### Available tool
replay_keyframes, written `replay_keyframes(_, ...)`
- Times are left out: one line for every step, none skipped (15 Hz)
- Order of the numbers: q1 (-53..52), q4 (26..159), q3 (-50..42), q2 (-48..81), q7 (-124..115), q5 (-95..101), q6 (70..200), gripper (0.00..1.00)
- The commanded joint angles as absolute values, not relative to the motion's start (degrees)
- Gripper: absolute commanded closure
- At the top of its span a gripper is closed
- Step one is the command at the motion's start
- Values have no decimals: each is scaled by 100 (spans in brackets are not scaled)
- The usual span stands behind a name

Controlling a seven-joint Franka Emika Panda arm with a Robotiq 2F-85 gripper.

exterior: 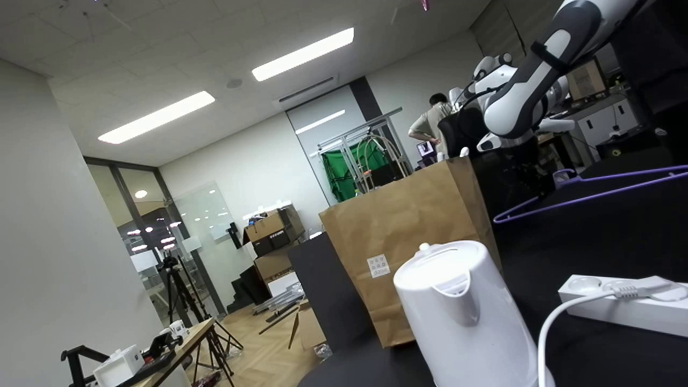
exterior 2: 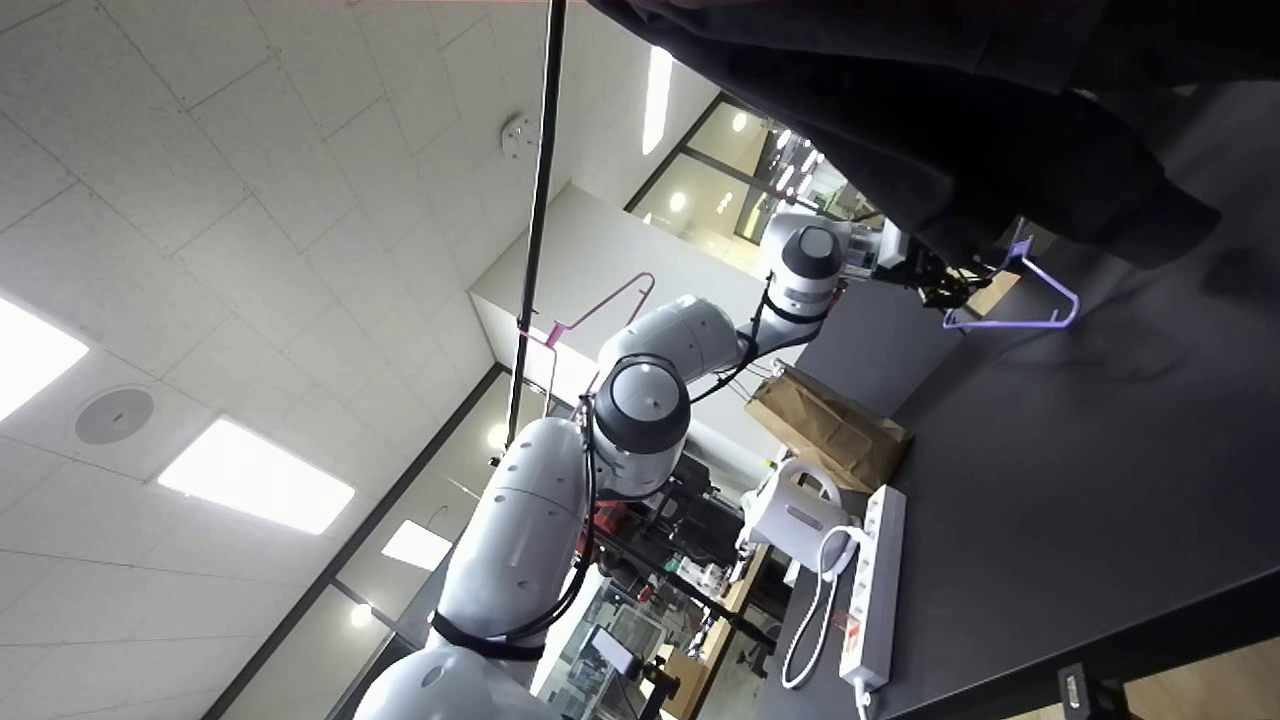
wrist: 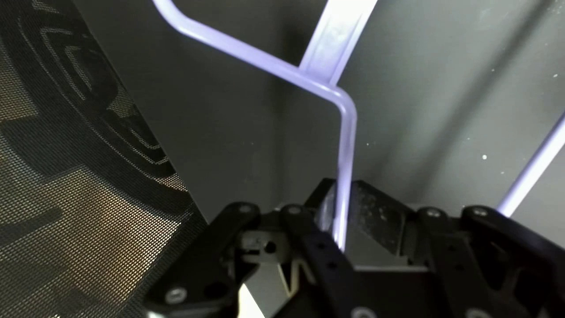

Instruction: Remove the hanger from the table and hang it on the rail

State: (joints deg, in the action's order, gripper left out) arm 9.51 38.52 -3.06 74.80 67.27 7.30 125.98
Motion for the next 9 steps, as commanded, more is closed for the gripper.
replay_keyframes(952,3852,-306,7483,6727,730,12598,83)
replay_keyframes(952,3852,-306,7483,6727,730,12598,83)
replay_keyframes(951,3852,-306,7484,6727,730,12598,83)
replay_keyframes(951,3852,-306,7483,6727,730,12598,83)
replay_keyframes(952,3852,-306,7484,6727,730,12598,83)
replay_keyframes(952,3852,-306,7483,6727,730,12598,83)
replay_keyframes(952,3852,-306,7484,6727,730,12598,96)
replay_keyframes(981,3878,-227,7462,6913,704,12683,96)
replay_keyframes(1036,3916,-88,7422,7238,655,12823,96)
